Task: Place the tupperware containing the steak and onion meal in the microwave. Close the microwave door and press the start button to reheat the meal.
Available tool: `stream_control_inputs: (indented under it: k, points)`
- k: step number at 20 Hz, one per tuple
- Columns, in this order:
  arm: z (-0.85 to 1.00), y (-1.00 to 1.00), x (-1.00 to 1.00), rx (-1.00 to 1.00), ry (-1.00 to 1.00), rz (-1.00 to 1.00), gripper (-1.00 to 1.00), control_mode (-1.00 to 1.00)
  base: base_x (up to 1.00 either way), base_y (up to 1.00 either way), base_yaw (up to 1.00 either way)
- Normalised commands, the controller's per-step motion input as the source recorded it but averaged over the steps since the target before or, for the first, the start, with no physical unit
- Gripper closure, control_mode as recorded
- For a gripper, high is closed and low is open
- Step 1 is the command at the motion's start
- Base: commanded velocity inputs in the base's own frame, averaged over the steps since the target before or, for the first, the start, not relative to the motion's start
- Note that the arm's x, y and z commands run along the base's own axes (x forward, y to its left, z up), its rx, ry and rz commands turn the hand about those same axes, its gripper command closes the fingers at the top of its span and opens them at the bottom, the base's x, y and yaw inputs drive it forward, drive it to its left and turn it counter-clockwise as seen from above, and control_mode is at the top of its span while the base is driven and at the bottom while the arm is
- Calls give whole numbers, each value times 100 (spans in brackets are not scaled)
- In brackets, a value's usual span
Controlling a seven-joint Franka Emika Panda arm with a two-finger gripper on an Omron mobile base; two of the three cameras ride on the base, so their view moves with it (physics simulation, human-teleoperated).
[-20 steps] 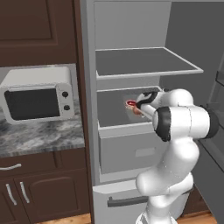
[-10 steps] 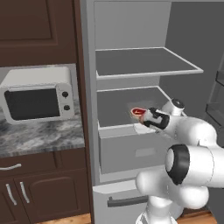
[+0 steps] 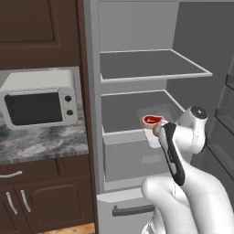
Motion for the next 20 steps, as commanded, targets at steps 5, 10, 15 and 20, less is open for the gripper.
stream_control_inputs:
  k: [5,10,15,20]
  points:
    - [98,10,-98,1,-1,3,100,-100,0,0,0]
    - [93,22,-98,3,0,9,100,-100,0,0,0]
    - [62,24,-77,0,1,7,100,-100,0,0,0]
    - [10,6,-34,-1,0,0,100,-100,0,0,0]
